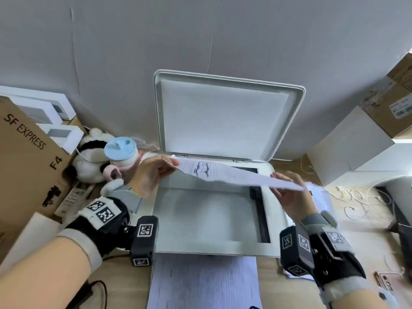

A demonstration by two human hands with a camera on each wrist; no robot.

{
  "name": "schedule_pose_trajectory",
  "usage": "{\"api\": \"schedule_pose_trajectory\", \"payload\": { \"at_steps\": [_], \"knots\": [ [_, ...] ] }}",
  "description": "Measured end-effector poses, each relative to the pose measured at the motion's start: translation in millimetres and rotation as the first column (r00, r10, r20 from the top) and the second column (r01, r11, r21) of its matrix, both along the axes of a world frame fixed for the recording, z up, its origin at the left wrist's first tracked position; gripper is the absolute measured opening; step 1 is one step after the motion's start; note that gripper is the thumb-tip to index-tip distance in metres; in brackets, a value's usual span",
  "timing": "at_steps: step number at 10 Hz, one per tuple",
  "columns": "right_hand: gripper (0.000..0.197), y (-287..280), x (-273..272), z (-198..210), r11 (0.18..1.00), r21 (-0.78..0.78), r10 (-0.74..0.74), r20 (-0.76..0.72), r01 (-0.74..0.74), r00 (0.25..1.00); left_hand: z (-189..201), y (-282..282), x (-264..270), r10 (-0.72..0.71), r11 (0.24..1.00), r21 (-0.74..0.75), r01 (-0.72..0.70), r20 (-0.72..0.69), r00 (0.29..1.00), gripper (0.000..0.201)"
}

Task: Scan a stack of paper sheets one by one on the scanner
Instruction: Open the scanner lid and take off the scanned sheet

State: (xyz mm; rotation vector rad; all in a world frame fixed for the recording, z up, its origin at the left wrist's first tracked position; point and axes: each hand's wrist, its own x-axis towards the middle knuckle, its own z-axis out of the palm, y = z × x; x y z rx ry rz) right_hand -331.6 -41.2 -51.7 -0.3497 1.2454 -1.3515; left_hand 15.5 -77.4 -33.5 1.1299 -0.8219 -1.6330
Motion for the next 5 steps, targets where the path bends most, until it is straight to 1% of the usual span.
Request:
{"api": "schedule_pose_trajectory", "payload": {
  "at_steps": [1, 2, 3, 4, 5],
  "knots": [
    [0.013, 27, -5, -10, 0.979, 0.169, 0.137, -0.155, -0.111, 0.978, -20, 17, 8, -0.038, 0.998, 0.059, 0.036, 0.022, 0.999, 0.04],
    [0.011, 48, -3, -17, 0.94, 0.263, 0.286, -0.253, -0.219, 0.924, -30, 36, 9, -0.072, 0.991, 0.115, 0.067, 0.042, 0.997, 0.031],
    [0.025, 68, -2, -21, 0.885, 0.357, 0.425, -0.364, -0.297, 0.829, -34, 50, 5, -0.177, 0.984, 0.04, 0.174, 0.321, 0.93, 0.019],
    [0.028, 80, -4, -27, 0.86, 0.446, 0.478, -0.529, -0.25, 0.701, -37, 60, 0, -0.229, 0.963, -0.008, 0.268, 0.497, 0.837, 0.044],
    [0.03, 91, -7, -30, 0.863, 0.449, 0.466, -0.532, -0.231, 0.707, -34, 66, -6, -0.324, 0.927, 0.005, 0.376, 0.515, 0.793, 0.049]
  ]
}}
